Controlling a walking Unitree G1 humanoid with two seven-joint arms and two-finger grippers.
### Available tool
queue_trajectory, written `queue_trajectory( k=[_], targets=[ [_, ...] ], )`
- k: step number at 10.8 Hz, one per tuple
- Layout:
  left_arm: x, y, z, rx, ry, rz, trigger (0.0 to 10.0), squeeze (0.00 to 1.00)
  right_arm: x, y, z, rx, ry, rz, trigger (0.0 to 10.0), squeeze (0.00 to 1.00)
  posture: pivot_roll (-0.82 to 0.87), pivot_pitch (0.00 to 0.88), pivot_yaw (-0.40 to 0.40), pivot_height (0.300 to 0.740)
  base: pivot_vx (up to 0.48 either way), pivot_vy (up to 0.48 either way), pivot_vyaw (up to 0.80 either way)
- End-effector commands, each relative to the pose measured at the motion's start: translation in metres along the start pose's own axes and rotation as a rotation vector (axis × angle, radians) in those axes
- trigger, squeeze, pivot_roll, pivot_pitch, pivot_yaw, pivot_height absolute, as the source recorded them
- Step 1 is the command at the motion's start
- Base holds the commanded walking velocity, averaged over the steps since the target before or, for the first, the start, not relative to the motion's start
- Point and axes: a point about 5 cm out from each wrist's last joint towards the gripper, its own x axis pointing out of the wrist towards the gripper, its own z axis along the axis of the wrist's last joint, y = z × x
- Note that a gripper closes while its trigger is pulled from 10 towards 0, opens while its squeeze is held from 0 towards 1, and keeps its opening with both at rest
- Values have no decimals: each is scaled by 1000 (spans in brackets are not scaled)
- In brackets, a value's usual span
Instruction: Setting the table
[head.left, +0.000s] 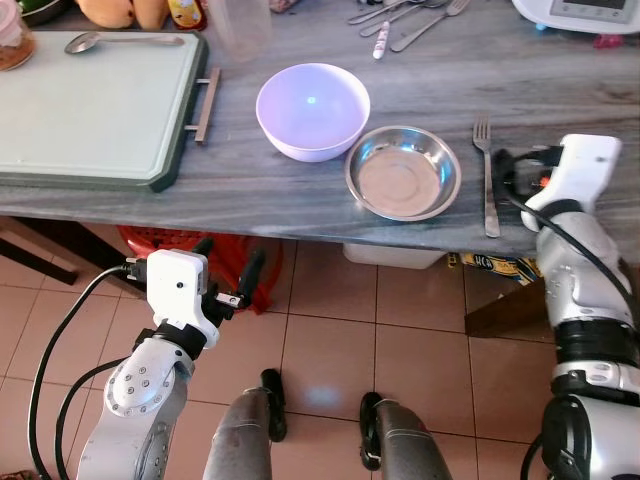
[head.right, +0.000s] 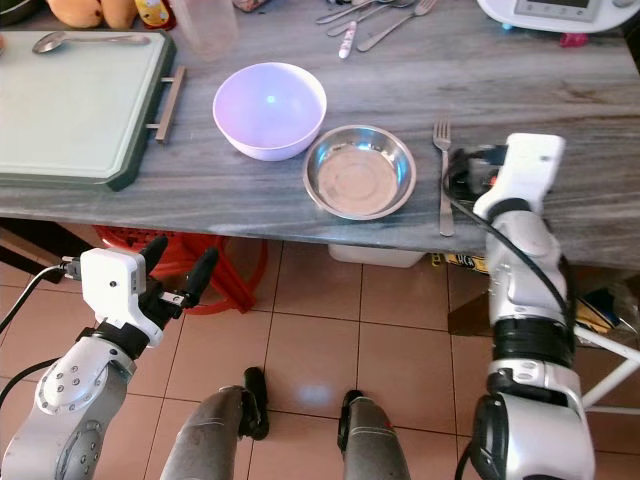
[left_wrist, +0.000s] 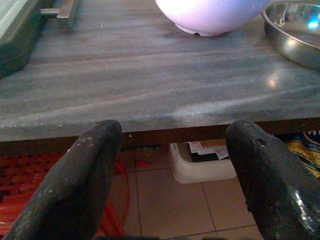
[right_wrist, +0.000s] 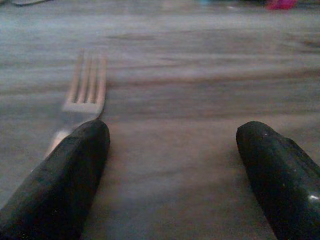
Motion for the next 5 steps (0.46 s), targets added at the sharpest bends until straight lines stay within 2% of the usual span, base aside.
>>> queue_trajectory(
  k=[1,5],
  targets=[
    [-2,0,0,2,7,0,10000,0,-3,4,-20,22,94,38,10000,427,47,340,57,740,0,0,0],
    [-1,-1,0,0,5,0,10000,0,-5,7,-24,29,110,70,10000,427,45,338,54,740,0,0,0]
  ],
)
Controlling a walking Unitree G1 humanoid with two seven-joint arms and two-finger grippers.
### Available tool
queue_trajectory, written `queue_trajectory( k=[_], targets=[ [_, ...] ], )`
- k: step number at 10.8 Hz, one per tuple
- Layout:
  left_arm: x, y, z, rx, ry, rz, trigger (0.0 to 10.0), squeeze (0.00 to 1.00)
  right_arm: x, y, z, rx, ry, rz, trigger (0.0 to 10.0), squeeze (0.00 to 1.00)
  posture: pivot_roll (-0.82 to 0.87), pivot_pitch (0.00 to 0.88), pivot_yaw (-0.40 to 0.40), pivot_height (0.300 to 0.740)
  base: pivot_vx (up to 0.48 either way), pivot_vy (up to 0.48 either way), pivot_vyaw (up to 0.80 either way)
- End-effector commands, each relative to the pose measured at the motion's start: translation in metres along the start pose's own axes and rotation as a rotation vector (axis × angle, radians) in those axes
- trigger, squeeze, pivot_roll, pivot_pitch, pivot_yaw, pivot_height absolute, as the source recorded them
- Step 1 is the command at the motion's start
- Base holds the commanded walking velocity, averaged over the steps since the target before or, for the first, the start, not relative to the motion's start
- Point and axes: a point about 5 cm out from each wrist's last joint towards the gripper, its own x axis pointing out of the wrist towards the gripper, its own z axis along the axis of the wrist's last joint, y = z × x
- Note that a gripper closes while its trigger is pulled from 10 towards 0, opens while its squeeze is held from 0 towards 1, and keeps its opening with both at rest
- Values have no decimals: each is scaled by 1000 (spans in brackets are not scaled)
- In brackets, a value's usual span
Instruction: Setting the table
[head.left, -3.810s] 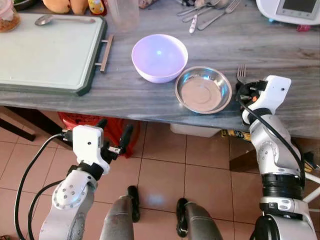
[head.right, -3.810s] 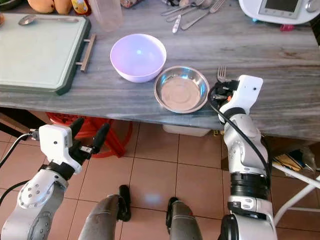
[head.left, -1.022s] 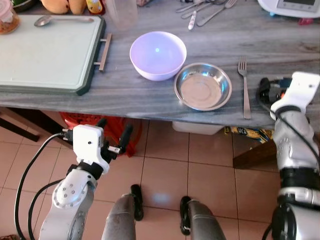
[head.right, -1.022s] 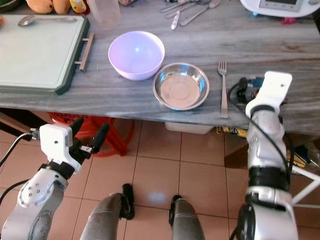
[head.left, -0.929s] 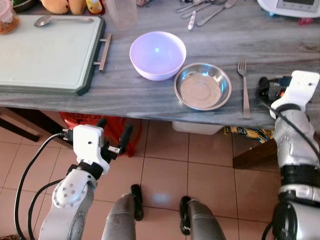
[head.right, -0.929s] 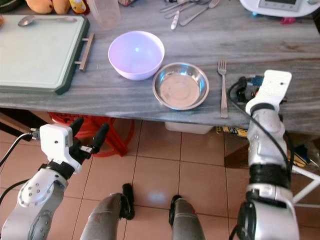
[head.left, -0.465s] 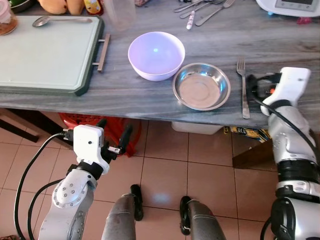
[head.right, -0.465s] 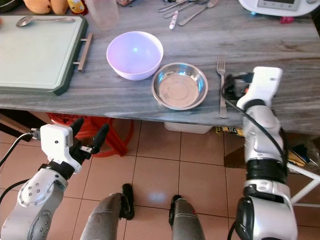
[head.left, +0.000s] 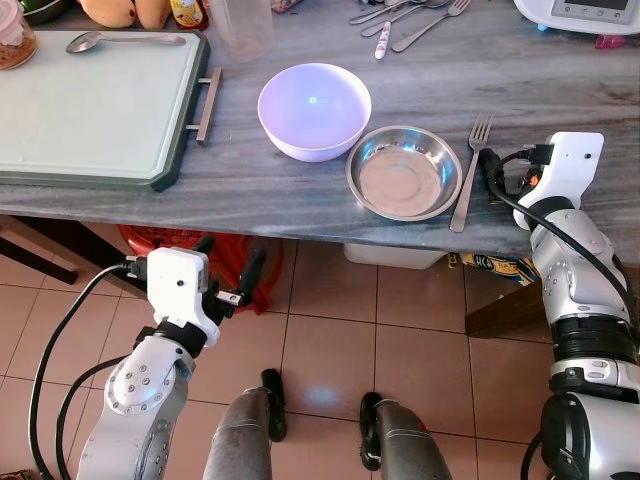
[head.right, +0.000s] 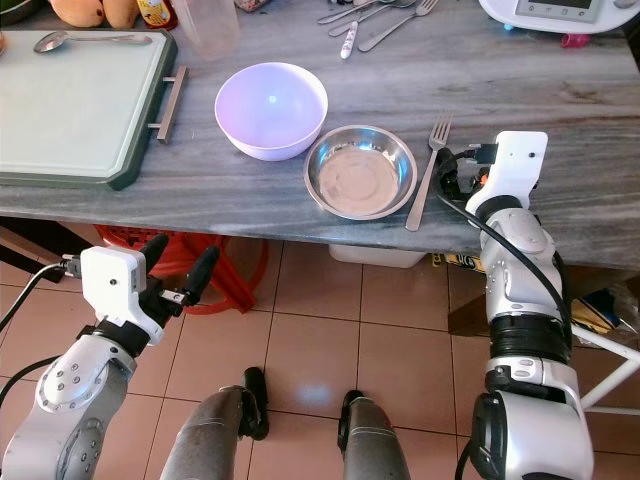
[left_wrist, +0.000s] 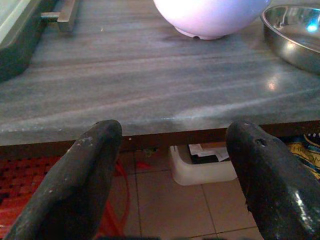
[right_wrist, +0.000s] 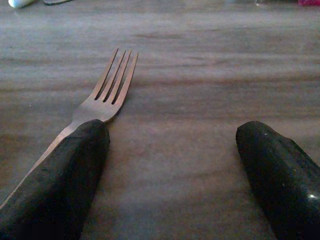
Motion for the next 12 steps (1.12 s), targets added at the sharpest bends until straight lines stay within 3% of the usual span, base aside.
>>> queue_trajectory(
  k=[1,3,5,8,9,12],
  targets=[
    [-3,-1,-1,-1,11,1,10000,0,-7,1,-25,29,99,12,10000,427,46,338,54,740,0,0,0],
    [-3,-1,-2,-1,10,3,10000,0,-15,-2,-26,28,98,-5,10000,424,42,334,49,740,0,0,0],
    [-2,-1,-3,-8,9,13,10000,0,-32,-9,-28,14,67,-64,10000,427,30,327,45,740,0,0,0],
    [1,7,-6,19,22,90,10000,0,-51,-16,-12,2,-82,-181,10000,412,12,303,40,740,0,0,0],
    [2,10,-8,39,34,139,10000,0,-55,-9,-6,-38,-139,-171,10000,0,8,286,37,740,0,0,0],
    [10,22,-11,50,21,260,10000,0,-63,18,-4,-109,-203,-158,10000,0,-9,217,27,740,0,0,0]
  ],
)
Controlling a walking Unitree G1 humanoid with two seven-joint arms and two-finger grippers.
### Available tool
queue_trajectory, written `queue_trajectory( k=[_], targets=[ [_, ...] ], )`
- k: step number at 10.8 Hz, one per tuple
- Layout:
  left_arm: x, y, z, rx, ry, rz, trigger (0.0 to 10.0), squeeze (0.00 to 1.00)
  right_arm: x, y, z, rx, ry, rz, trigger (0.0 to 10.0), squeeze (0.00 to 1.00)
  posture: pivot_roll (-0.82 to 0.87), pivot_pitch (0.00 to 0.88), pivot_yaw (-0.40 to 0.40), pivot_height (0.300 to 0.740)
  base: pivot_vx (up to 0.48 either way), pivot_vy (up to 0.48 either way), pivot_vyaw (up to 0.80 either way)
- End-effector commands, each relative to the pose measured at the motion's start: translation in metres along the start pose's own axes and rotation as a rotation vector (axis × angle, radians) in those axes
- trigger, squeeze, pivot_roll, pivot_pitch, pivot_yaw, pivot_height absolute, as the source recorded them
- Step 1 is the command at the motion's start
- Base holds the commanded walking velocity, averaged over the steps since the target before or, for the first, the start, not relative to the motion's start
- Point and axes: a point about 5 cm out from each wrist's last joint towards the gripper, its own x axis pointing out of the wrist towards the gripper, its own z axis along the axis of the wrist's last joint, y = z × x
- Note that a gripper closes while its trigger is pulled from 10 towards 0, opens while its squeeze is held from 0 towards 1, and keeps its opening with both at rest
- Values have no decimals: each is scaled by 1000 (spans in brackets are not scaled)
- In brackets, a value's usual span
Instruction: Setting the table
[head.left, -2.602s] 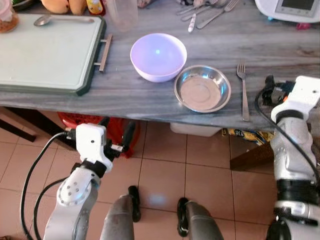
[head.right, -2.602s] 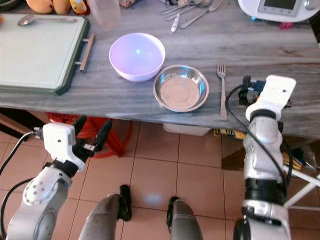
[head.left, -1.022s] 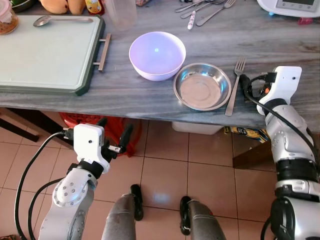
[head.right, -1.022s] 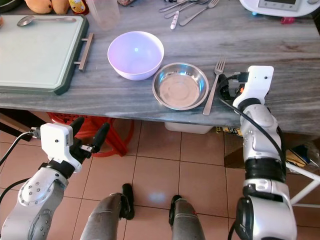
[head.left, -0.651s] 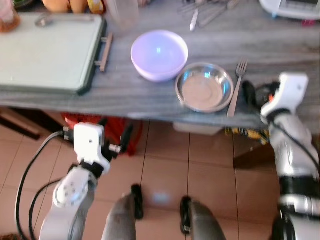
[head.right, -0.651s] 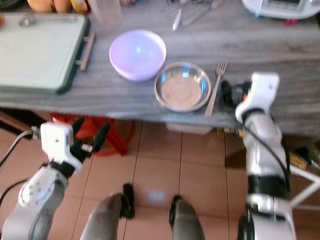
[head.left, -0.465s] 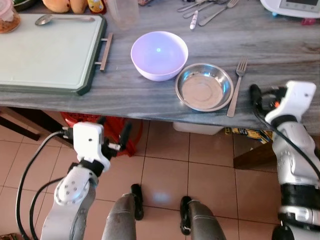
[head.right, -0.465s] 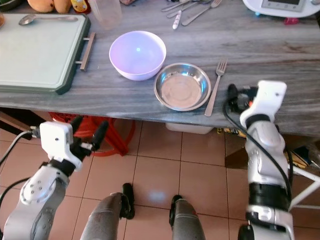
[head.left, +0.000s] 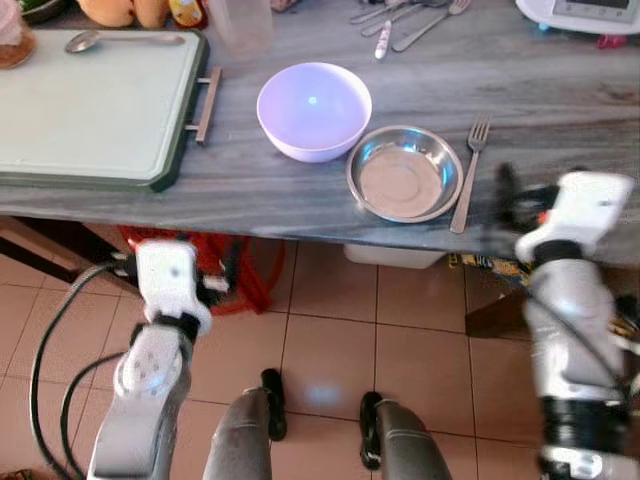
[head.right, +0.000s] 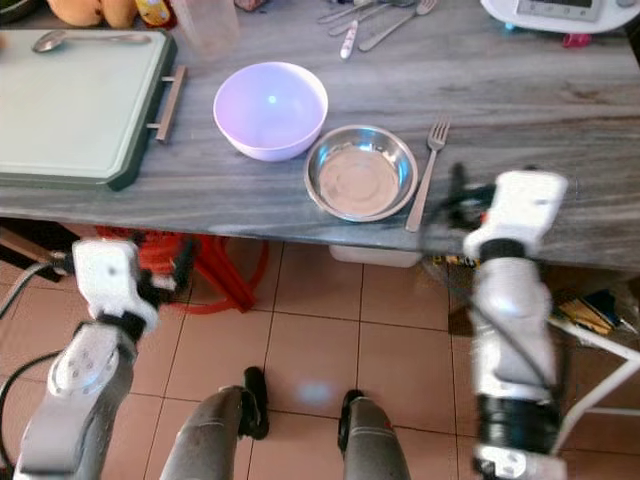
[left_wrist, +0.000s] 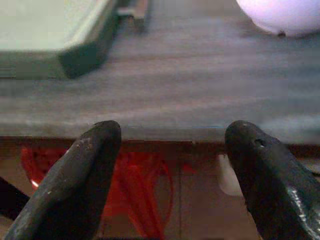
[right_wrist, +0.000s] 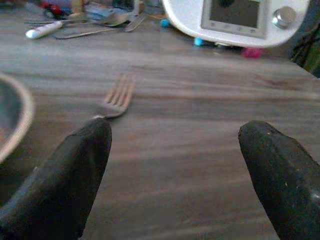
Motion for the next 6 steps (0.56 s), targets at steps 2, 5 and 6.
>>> queue_trajectory(
  k=[2,5,6],
  targets=[
    [4,6,0,1,-15,72,10000,0,-9,4,5,-9,-37,-10,10000,0,-22,170,15,740,0,0,0],
    [18,1,13,-37,-90,79,10000,0,-25,20,3,10,-33,3,10000,0,-44,138,9,740,0,-95,-154],
    [20,-2,12,-35,-92,71,10000,0,-23,20,5,6,-41,7,10000,0,-49,135,11,740,0,-300,0]
  ],
)
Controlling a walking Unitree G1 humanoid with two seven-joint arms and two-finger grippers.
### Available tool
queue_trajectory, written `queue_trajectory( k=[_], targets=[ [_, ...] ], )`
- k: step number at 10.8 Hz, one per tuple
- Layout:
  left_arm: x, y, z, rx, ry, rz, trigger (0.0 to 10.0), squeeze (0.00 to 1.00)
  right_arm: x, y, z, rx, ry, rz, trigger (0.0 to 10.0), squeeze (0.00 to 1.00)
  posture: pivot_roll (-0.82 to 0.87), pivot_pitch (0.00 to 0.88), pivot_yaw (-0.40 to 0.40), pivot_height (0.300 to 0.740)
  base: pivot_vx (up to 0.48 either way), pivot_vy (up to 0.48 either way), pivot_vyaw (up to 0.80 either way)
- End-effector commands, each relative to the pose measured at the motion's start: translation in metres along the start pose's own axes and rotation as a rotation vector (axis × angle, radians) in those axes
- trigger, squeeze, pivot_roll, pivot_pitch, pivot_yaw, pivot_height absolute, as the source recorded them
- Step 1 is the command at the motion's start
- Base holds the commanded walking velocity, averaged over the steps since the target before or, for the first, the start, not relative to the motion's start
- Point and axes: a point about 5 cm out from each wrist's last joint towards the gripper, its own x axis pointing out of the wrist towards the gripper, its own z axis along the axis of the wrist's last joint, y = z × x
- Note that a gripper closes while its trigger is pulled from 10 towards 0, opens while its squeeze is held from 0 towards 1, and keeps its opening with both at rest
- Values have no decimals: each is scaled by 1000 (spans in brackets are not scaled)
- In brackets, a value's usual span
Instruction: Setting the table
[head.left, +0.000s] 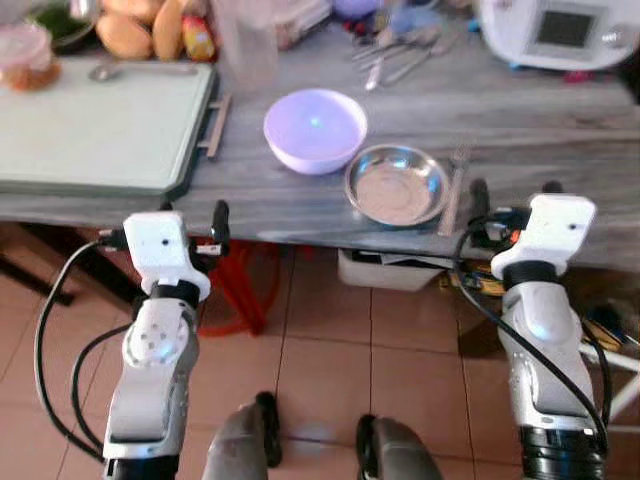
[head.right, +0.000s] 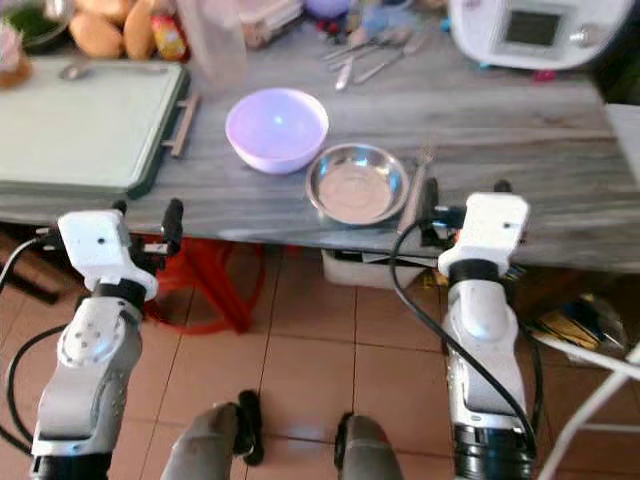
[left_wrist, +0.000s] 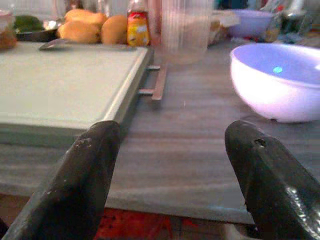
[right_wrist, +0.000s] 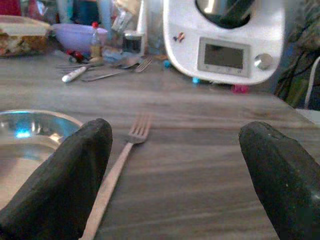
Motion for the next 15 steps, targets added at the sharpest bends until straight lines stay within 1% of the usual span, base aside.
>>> queue_trajectory(
  k=[1,3,5,9,10,12,14,15],
  targets=[
    [0,0,-3,-2,7,-1,10000,0,2,-4,6,-10,-22,-13,10000,0,-52,134,10,740,0,-315,0],
    [1,0,-3,-4,2,1,10000,0,7,-5,8,-13,-28,-14,10000,0,-50,133,8,740,0,-317,0],
    [0,0,-5,0,2,0,10000,0,9,-2,10,-12,-37,-5,10000,0,-48,135,8,740,0,-311,0],
    [-2,1,-6,15,9,-6,10000,0,9,-2,10,-12,-38,-11,10000,0,-47,154,14,740,0,-302,0],
    [-3,2,-7,4,12,-2,10000,0,9,-3,10,-12,-37,-16,10000,0,-47,160,14,740,0,0,0],
    [-5,2,-3,12,-22,-45,10000,0,6,-3,8,-13,-27,-16,10000,0,-49,169,17,740,0,0,-222],
    [-8,3,-2,10,-24,-55,10000,0,2,-1,4,-13,-9,-8,10000,0,-48,178,19,740,324,0,0],
    [-10,4,-3,12,-23,-55,10000,0,-1,-3,-2,-25,17,-12,10000,0,-46,181,19,740,409,0,0]
  ],
)
